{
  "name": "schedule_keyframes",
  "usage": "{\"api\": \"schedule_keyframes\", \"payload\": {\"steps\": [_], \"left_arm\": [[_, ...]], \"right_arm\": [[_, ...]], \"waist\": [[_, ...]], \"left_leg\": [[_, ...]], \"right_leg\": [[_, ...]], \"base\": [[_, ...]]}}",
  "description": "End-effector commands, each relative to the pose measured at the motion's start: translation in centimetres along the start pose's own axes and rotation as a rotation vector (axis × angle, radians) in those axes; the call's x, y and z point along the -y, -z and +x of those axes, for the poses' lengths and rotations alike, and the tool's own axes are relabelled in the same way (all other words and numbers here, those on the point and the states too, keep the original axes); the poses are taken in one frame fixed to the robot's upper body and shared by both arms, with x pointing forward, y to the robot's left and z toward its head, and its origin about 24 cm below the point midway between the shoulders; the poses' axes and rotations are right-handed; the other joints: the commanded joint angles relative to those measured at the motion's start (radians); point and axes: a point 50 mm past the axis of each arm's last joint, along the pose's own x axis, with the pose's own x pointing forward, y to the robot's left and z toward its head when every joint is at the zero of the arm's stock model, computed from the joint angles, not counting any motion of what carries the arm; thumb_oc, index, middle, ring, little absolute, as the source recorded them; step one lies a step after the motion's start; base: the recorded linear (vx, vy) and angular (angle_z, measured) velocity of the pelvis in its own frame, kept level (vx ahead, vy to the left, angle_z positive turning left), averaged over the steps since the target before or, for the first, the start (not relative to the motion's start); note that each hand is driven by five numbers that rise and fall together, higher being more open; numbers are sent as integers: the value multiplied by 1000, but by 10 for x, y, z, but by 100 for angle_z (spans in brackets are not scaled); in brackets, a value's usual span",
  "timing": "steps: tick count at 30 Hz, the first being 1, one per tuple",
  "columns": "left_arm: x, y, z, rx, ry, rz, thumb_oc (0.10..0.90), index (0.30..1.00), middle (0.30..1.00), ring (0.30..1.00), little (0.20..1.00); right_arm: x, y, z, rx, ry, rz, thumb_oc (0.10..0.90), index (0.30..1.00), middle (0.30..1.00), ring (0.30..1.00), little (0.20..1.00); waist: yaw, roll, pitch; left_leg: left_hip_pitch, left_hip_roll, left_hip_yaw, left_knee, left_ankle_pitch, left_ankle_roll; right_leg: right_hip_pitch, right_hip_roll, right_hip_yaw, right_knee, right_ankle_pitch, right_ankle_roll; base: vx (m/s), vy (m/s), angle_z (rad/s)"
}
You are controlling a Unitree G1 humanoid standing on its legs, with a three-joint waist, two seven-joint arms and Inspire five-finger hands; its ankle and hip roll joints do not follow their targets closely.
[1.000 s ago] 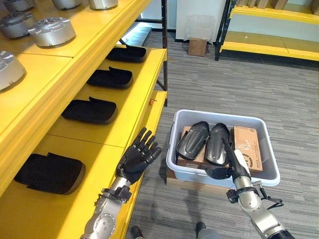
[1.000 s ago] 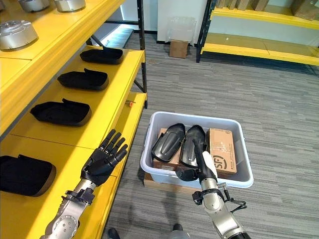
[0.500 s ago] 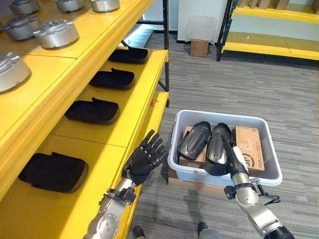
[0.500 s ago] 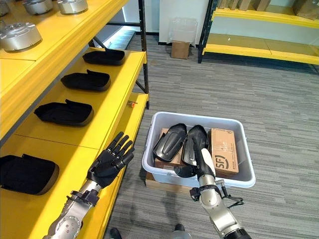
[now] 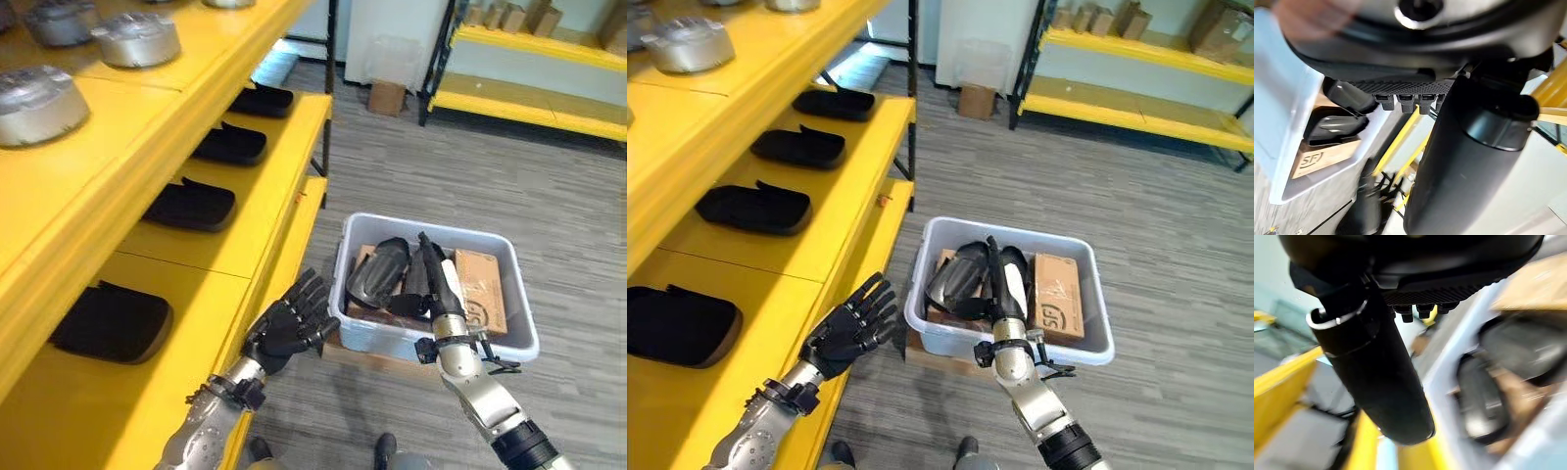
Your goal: Move parts from the plastic box to the shelf.
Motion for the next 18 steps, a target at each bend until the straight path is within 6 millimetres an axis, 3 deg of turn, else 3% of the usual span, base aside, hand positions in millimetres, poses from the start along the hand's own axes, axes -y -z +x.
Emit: {"api": "schedule_keyframes", "payload": {"steps": [1,2,8,17,18], "left_arm": [[36,-37,21,248,231,-168,900,1000,1000,1000,1000],[38,-36,23,262,236,-162,900,1000,1000,1000,1000],[36,-34,21,251,203,-151,900,1000,1000,1000,1000],[35,-31,19,264,169,-152,900,1000,1000,1000,1000],[35,-33,18,281,155,-152,900,1000,1000,1000,1000]], "right_arm": [[42,-45,18,223,161,44,900,1000,1000,1000,1000],[47,-42,20,210,161,16,900,1000,1000,1000,1000],[52,-37,26,183,130,-9,900,1000,1000,1000,1000],[45,-40,27,217,46,-43,900,1000,1000,1000,1000],[42,-43,27,240,26,-41,900,1000,1000,1000,1000]], "waist": [[-12,19,0],[-20,17,2],[-34,26,-9],[-25,40,-19],[-17,43,-18]], "left_leg": [[-21,29,-60,113,-100,8],[-25,78,-67,125,-81,-17],[20,133,-100,71,-41,-31],[26,138,-238,79,4,-33],[18,111,-310,95,-10,-22]], "right_leg": [[94,32,-5,-25,-23,65],[104,51,0,-7,-59,48],[110,99,16,45,-118,-3],[66,167,84,126,-174,-51],[54,181,119,149,-190,-53]], "base": [[-84,-425,-42],[-70,-366,-42],[33,-215,-9],[45,-79,-18],[58,-22,-26]]}}
